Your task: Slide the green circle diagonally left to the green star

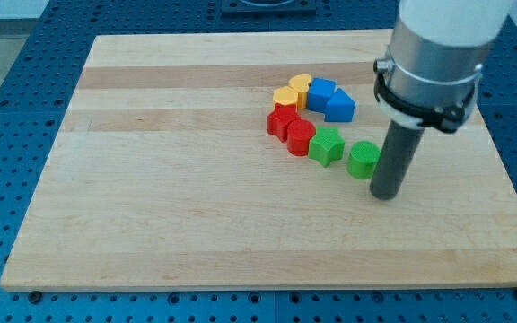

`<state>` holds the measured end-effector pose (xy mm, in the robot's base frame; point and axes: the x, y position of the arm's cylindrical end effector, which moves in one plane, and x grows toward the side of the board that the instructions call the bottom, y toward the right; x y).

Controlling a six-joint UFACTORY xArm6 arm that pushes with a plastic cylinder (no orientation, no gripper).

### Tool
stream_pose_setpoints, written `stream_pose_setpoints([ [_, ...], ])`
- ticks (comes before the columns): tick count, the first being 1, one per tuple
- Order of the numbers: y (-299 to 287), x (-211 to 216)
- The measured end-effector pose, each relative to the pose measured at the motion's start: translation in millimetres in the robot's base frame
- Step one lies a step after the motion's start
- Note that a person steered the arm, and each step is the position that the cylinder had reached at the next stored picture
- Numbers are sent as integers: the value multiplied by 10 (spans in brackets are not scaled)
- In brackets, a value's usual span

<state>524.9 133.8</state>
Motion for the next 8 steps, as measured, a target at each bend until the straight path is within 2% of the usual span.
stream_pose_setpoints([
  [1,-296,171],
  [3,-534,-57],
  [5,-506,-299],
  [8,-144,-381],
])
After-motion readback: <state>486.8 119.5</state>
